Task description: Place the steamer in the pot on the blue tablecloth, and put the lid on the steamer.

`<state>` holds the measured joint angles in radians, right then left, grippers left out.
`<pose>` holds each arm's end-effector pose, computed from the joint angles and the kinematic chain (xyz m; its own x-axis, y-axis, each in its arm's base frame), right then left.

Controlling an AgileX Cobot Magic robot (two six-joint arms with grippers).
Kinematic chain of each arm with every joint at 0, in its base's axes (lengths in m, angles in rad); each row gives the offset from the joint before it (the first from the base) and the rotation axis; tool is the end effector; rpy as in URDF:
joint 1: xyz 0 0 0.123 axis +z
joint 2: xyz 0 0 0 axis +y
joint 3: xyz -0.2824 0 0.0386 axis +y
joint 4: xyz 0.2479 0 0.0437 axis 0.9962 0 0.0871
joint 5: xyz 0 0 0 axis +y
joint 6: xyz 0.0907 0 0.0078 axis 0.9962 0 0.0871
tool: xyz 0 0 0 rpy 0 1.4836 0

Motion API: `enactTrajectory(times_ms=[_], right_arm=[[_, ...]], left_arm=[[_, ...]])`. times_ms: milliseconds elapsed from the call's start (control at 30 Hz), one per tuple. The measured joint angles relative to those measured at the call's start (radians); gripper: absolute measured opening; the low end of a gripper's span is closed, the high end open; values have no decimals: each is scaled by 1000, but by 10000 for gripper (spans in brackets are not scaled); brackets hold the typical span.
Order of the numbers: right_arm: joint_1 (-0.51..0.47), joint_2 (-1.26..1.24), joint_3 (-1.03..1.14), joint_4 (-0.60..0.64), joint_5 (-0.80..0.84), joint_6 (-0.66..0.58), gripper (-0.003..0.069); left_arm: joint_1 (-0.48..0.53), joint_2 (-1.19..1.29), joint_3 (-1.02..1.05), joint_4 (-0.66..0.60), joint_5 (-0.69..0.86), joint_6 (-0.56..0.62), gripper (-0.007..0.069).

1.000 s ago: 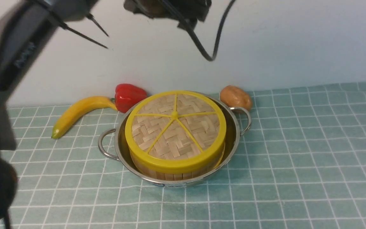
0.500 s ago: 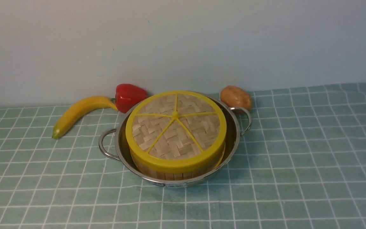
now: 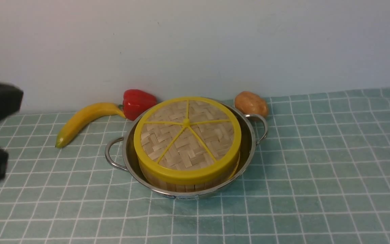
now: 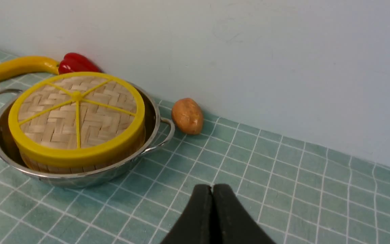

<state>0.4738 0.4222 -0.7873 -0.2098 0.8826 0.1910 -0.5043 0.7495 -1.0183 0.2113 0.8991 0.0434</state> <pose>0.0567 0.0126 0.3666 -0.3798 -0.1321 -0.9156 -0.2986 0.9543 -0.0138 0.1160 -0.0470 0.4059 -0.3755 0.4046 -0.8338 0.4251 0.8746 0.2330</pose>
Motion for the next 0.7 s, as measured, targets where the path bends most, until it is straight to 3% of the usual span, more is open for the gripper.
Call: enactTrajectory(times_ms=[67, 233, 700], right_arm=[[0, -27, 58, -9, -37, 7, -8], [0, -34, 107, -15, -49, 10, -7], [0, -34, 119, 73, -49, 14, 41]], left_arm=[[0, -93, 160, -3, -113, -43, -23], [0, -183, 319, -8, -230, -75, -23], [0, -200, 347, -18, -269, -87, -12]])
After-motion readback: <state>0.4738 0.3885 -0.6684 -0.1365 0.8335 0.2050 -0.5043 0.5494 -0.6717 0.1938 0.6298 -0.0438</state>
